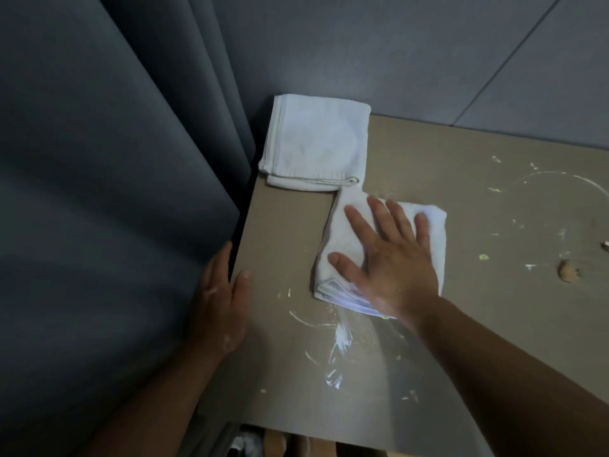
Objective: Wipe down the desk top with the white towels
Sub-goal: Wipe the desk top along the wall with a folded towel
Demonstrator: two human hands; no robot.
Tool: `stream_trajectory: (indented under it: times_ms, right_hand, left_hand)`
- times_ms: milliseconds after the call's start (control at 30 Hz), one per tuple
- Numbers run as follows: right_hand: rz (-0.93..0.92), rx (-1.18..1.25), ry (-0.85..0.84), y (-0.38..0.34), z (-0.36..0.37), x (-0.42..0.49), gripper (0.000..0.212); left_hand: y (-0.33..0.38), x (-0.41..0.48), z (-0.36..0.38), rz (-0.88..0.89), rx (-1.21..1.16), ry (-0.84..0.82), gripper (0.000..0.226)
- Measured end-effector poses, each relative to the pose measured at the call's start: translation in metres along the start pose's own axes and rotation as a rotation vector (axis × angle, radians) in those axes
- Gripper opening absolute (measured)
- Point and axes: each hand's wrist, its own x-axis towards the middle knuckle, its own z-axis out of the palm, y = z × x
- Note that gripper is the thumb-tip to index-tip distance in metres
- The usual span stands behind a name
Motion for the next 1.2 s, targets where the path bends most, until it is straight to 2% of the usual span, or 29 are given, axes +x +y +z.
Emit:
stream_trajectory:
  times_ms: [100, 267, 367, 500, 667, 833, 1100, 1200]
  right_hand:
    - [-0.029, 0.040, 0.010, -0.013, 0.007, -0.024, 0.078]
    - [-0.264, 0.031, -0.011, -0.040, 0.033, -0.096, 0.066]
    - [-0.323, 0.011, -0.038, -0.036, 0.032, -0.095, 0.068]
    - [-0.238, -0.014, -0.080, -0.039, 0.020, -0.055, 0.072]
    - [-0.083, 0.002, -0.017, -0.059, 0.009, 0.012, 0.077]
    - [-0.071, 0.004, -0.032, -0.067, 0.008, 0.013, 0.075]
    - [-0.339, -0.020, -0.121, -0.075, 0.024, -0.083, 0.072]
    - [-0.434, -0.022, -0.130, -0.061, 0.025, -0.085, 0.072]
  left_hand:
    - [-0.012, -0.016, -0.002, -0.020, -0.050, -0.087, 0.075]
    - [-0.018, -0.039, -0.005, -0.061, -0.024, -0.083, 0.068]
    - [-0.024, -0.055, -0.005, -0.117, -0.011, -0.059, 0.058]
    - [-0.035, -0.058, -0.001, -0.145, -0.011, -0.022, 0.078]
    - [-0.029, -0.056, -0.002, -0.127, 0.001, 0.034, 0.074]
    - [-0.031, -0.057, -0.002, -0.110, -0.019, 0.047, 0.069]
    - [-0.030, -0.060, -0.006, -0.137, 0.001, 0.024, 0.071]
    - [-0.032, -0.064, -0.008, -0.162, 0.026, -0.002, 0.073]
